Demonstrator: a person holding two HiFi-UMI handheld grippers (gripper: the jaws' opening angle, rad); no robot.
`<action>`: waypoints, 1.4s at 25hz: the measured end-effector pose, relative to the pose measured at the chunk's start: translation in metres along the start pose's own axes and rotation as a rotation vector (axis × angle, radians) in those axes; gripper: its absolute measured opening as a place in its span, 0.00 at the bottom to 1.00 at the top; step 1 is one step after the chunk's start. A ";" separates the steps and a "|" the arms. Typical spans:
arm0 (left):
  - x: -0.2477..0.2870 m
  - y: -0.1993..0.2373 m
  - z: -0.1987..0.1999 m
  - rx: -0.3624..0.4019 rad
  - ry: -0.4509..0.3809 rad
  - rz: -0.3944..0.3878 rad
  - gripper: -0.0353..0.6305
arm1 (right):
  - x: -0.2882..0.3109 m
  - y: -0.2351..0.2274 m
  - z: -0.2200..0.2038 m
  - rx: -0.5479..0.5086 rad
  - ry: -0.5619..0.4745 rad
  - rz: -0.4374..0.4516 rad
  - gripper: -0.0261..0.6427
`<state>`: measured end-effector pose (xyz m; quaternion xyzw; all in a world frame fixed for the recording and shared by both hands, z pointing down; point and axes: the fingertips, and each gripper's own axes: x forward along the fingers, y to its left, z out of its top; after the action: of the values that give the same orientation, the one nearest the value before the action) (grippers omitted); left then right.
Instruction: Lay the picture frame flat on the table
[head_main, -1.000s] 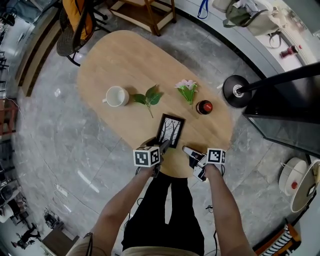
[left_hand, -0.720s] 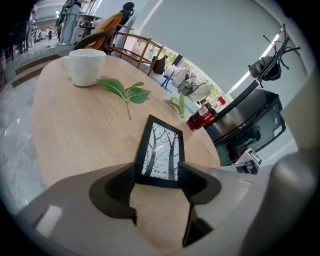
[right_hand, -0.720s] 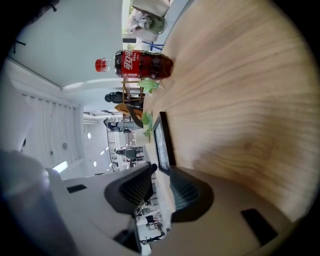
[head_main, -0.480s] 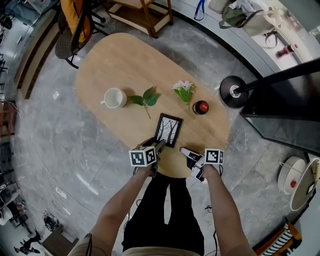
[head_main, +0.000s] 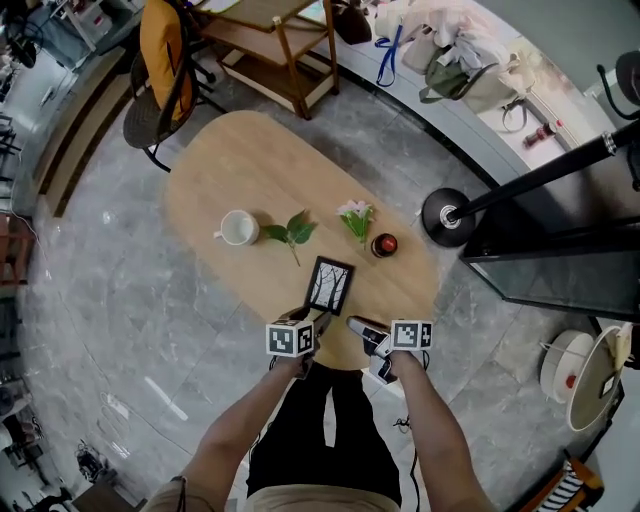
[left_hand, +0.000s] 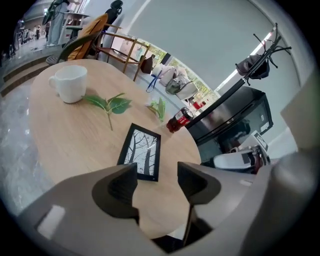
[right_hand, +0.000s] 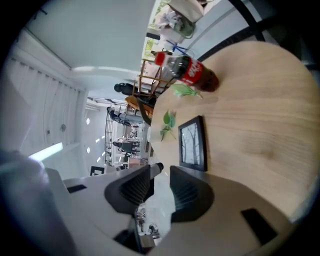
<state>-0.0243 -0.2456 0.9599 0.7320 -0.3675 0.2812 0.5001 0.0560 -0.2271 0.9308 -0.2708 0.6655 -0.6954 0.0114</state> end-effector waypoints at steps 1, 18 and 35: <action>-0.009 -0.008 0.005 0.027 -0.001 -0.005 0.44 | -0.001 0.012 -0.001 -0.049 0.020 -0.026 0.20; -0.207 -0.157 0.077 0.367 -0.181 -0.014 0.15 | -0.078 0.245 -0.018 -0.759 0.036 -0.388 0.15; -0.422 -0.276 0.200 0.685 -0.967 0.153 0.06 | -0.191 0.480 0.032 -1.319 -0.674 -0.366 0.05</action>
<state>-0.0313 -0.2614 0.4177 0.8681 -0.4934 0.0539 -0.0102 0.0665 -0.2393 0.4133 -0.5251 0.8482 -0.0245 -0.0657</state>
